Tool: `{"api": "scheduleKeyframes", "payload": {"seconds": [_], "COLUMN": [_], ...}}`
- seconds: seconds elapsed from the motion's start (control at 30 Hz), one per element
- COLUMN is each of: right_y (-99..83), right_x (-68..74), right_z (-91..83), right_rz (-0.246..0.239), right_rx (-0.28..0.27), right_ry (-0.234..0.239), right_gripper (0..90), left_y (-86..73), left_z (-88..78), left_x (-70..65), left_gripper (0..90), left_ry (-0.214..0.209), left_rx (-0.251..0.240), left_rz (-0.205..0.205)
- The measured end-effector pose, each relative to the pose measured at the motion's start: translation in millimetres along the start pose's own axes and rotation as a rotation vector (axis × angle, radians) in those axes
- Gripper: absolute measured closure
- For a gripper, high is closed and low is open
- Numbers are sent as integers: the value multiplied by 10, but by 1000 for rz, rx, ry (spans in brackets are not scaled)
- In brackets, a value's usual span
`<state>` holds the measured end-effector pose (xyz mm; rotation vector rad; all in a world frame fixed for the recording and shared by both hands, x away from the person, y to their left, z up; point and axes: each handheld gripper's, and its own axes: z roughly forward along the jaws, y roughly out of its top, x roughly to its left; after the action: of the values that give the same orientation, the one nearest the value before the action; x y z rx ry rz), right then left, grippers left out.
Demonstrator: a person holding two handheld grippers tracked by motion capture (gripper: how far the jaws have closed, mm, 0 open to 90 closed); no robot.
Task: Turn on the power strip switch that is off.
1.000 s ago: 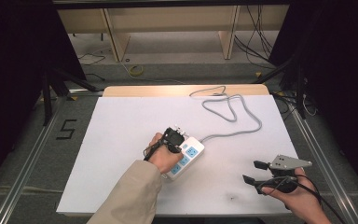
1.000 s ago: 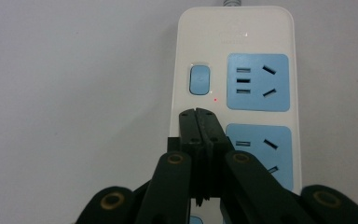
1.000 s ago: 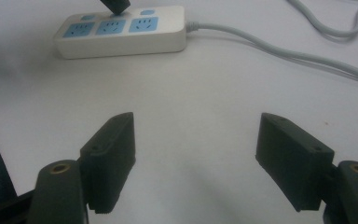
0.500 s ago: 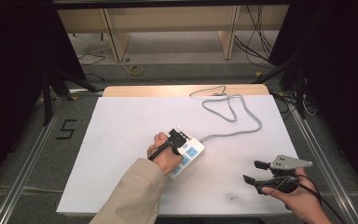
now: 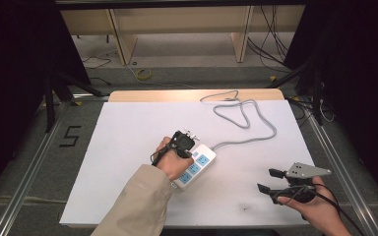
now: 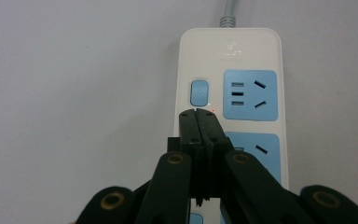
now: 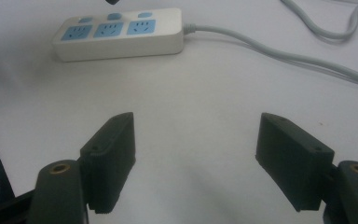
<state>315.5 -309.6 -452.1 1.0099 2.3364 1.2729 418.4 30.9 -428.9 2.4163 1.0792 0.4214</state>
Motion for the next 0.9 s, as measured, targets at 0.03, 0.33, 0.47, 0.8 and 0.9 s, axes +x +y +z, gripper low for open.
{"api": "scheduleKeyframes", "payload": {"seconds": [0.03,0.33,0.47,0.8,0.9], "right_y": [1,0,1,3,3], "right_x": [3,3,10,16,20], "right_z": [0,7,3,4,-3], "right_rz": [-1,0,-2,0,-1], "right_rx": [1,7,6,6,4], "right_ry": [-1,0,0,1,0], "right_gripper": [288,288,288,288,288], "left_y": [-10,-43,-45,-42,-39], "left_z": [22,84,88,97,102], "left_x": [4,34,28,17,17], "left_gripper": [900,900,900,900,900], "left_ry": [-12,-16,-27,-22,-21], "left_rx": [11,38,54,61,62], "left_rz": [-3,-18,-33,-24,-25]}}
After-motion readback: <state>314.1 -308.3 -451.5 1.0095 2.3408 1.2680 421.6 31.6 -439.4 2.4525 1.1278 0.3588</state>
